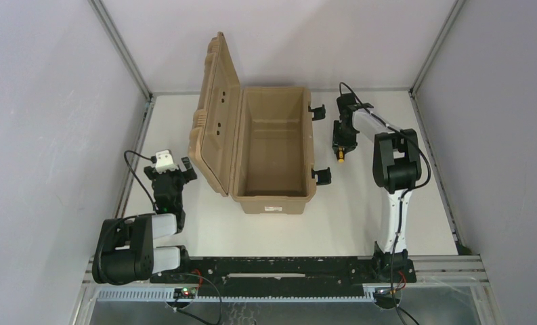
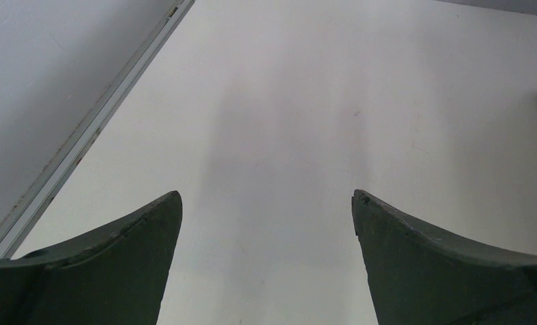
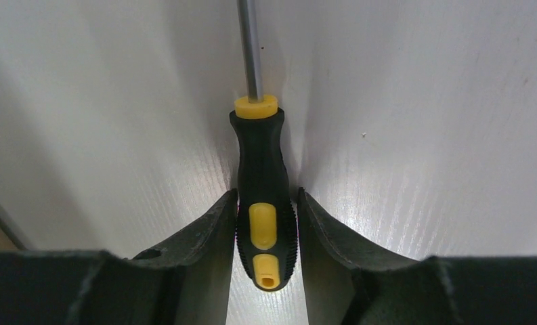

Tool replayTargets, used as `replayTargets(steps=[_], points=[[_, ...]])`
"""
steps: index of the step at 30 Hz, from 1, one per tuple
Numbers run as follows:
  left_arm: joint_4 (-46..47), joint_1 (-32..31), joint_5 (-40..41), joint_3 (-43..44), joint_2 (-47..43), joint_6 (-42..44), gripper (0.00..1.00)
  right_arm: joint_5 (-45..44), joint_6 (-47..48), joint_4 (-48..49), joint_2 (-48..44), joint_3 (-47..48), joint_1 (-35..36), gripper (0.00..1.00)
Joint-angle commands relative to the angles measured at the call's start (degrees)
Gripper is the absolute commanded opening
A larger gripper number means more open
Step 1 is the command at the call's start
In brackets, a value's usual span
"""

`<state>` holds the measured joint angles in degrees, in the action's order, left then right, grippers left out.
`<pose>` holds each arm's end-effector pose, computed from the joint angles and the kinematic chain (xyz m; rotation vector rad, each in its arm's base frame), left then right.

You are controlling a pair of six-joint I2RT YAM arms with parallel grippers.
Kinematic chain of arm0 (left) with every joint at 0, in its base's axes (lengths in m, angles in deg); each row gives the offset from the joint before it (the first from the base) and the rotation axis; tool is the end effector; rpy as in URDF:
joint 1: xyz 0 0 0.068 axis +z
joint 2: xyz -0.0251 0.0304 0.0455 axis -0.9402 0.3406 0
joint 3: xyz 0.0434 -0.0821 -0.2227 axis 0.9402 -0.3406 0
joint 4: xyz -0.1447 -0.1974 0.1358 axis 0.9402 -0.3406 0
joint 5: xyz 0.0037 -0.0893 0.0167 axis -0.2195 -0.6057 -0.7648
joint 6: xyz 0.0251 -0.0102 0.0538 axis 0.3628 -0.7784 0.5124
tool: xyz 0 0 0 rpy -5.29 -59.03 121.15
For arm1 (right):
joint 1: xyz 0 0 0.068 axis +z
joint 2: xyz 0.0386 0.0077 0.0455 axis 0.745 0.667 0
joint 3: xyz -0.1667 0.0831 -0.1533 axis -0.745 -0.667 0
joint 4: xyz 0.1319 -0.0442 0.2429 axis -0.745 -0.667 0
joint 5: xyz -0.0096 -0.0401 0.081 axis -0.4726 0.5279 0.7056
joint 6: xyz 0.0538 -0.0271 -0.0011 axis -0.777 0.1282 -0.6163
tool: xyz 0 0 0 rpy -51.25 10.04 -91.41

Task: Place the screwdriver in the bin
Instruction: Pick up the screwdriver from the center of the board.

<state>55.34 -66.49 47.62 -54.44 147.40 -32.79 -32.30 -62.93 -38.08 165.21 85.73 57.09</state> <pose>0.2363 0.0229 0.1078 -0.2254 1.6719 0.1650 0.4398 0.0670 0.1184 0.0881 2.8304 0.0131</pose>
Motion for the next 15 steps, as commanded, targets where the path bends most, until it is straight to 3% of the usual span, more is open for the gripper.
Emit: replayTargets(steps=[1, 8, 15], points=[[2.30, 0.01, 0.15, 2.58, -0.99, 0.83, 1.00, -0.65, -0.91, 0.82, 0.15, -0.55, -0.32, 0.44], [2.25, 0.01, 0.15, 2.63, -0.99, 0.81, 1.00, -0.08, -0.79, 0.98, -0.20, -0.96, -0.81, 0.31], [2.25, 0.01, 0.15, 2.63, -0.98, 0.81, 1.00, 7.65, -1.12, 2.73, -4.11, -2.83, -2.79, 0.30]])
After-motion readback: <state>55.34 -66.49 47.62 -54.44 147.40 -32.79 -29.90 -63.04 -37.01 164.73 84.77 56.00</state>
